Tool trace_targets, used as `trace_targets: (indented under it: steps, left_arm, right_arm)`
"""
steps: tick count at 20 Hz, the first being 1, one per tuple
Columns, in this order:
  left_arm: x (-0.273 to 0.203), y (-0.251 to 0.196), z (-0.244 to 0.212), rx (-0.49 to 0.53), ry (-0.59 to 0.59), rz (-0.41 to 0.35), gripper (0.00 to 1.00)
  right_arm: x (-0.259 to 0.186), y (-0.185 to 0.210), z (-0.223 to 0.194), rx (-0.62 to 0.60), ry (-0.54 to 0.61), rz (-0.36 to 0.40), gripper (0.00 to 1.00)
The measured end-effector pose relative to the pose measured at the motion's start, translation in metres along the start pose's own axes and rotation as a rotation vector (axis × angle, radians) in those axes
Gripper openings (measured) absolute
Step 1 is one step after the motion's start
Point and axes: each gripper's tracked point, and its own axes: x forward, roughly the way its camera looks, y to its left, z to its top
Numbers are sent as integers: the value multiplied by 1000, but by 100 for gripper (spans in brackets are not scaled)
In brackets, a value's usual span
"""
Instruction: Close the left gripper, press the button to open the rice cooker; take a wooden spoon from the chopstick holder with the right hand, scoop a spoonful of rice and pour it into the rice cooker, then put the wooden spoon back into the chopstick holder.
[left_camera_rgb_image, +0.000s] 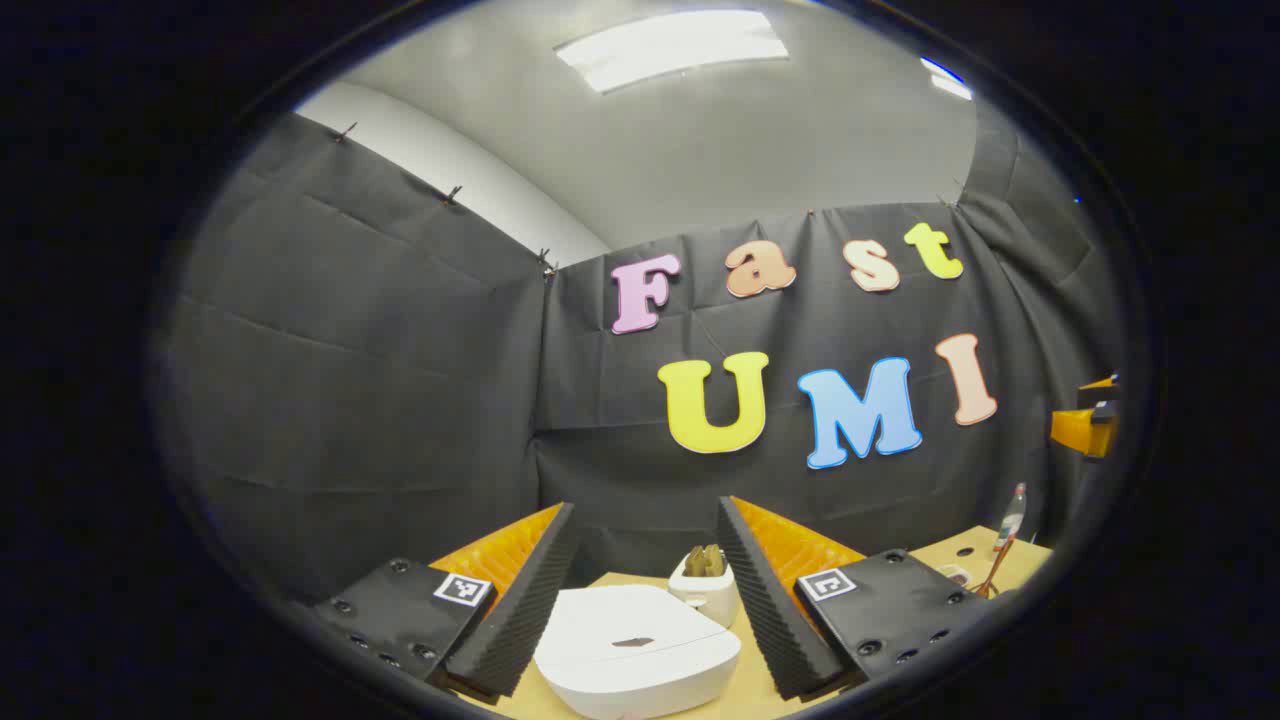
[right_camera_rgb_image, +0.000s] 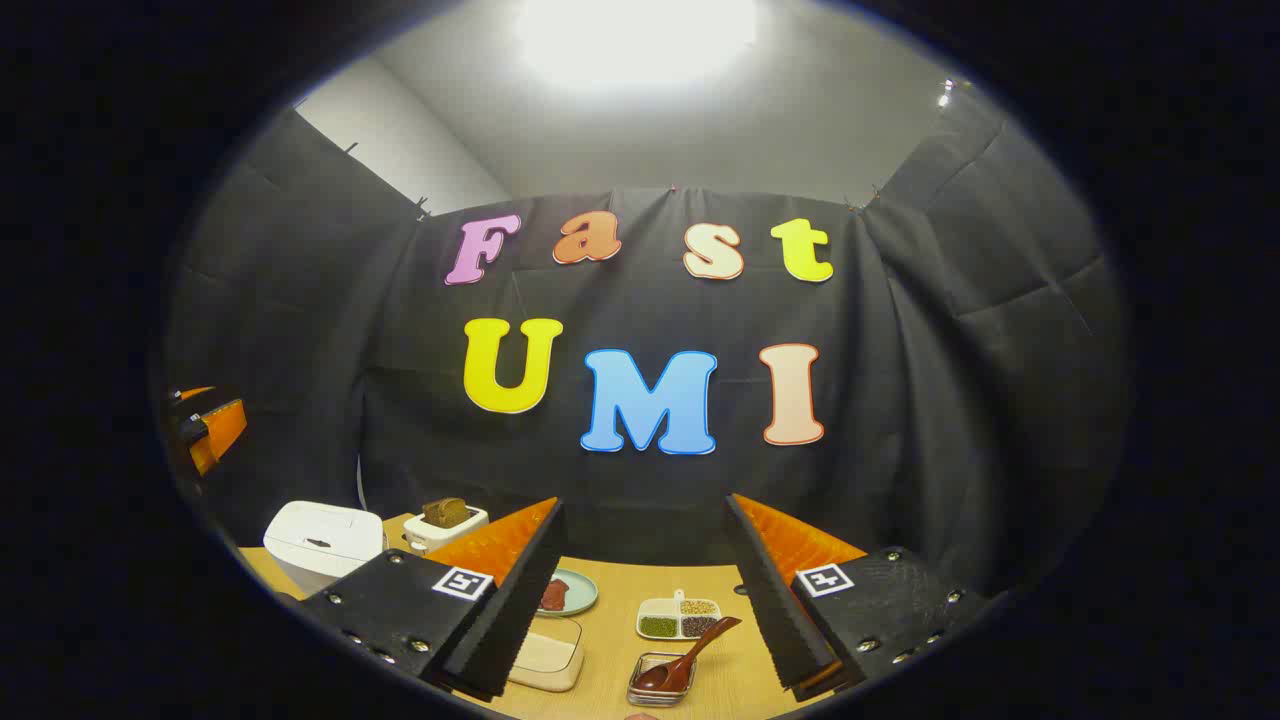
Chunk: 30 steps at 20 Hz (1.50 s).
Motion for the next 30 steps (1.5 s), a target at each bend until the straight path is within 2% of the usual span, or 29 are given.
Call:
trace_targets:
  steps: [3,6,7,8,11,12,20,22,23,27,28,29,30]
  left_arm:
    - [-5,6,9,4,-22,12,93]
    - [-8,10,13,23,-29,21,96]
    - [-10,9,12,23,-27,21,99]
    - [-10,10,12,21,-24,21,93]
    - [-8,12,10,18,-15,22,96]
    - [-7,11,10,19,-15,21,93]
    - [-3,7,0,6,8,3,96]
    - [-2,8,-5,-3,18,-2,93]
    - [1,9,-8,-3,26,-2,95]
    - [10,16,-25,-2,54,4,65]
    - [13,17,-27,-10,59,10,42]
    - [16,24,-34,-18,66,28,42]
    - [20,31,-39,-29,79,41,25]
  right_arm:
    - [2,5,5,4,-18,0,95]
    - [2,8,8,10,-39,0,95]
    - [3,8,6,10,-35,1,95]
    - [4,8,4,13,-29,3,95]
    - [4,4,0,33,-12,-3,95]
    - [3,3,-2,34,-8,-6,95]
    - [0,-1,-6,52,-1,-28,95]
    - [0,-4,-4,42,-9,-35,95]
    - [-2,-4,-4,39,-10,-38,95]
    - [-6,-6,-6,34,1,-46,95]
    - [-7,-7,-8,32,4,-49,95]
    - [-8,-8,-7,30,4,-53,95]
    - [-10,-9,-7,27,4,-59,95]
